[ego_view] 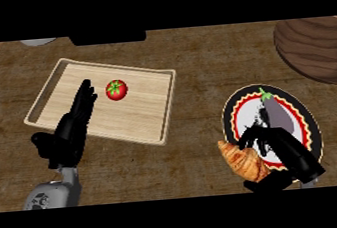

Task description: Pick the croissant from the plate and place it in the bowl

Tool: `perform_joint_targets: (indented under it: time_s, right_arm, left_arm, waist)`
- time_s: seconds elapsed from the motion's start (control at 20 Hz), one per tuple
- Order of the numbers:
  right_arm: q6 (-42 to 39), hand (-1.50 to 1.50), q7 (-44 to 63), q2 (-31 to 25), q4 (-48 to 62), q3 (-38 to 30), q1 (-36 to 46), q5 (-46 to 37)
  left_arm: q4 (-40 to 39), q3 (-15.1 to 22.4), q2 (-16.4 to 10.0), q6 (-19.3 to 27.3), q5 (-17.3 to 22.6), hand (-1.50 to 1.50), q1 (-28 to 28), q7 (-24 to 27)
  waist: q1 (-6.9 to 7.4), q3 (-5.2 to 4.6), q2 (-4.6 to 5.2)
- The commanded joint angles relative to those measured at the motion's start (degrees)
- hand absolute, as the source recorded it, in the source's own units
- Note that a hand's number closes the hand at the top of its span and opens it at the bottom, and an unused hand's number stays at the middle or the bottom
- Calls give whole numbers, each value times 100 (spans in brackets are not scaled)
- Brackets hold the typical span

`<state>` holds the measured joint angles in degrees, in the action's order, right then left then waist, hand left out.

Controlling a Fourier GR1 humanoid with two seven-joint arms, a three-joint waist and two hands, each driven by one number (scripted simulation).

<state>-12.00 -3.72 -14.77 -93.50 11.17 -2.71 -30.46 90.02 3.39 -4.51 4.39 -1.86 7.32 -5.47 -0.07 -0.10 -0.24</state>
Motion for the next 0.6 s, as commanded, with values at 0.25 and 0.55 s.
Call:
perform_joint_targets:
  time_s: [0.25,0.55]
  right_arm:
    - [-1803,150,-2586,-1361,-595,-1822,-54,2709]
    - [-2184,150,-1921,-1983,-1140,-3159,306,3711]
  left_arm:
    - [-62,-147,-108,-64,49,0,-176,197]
    - [103,-46,13,-32,52,0,-39,-148]
  waist:
    - [-122,15,5]
    - [-42,8,6]
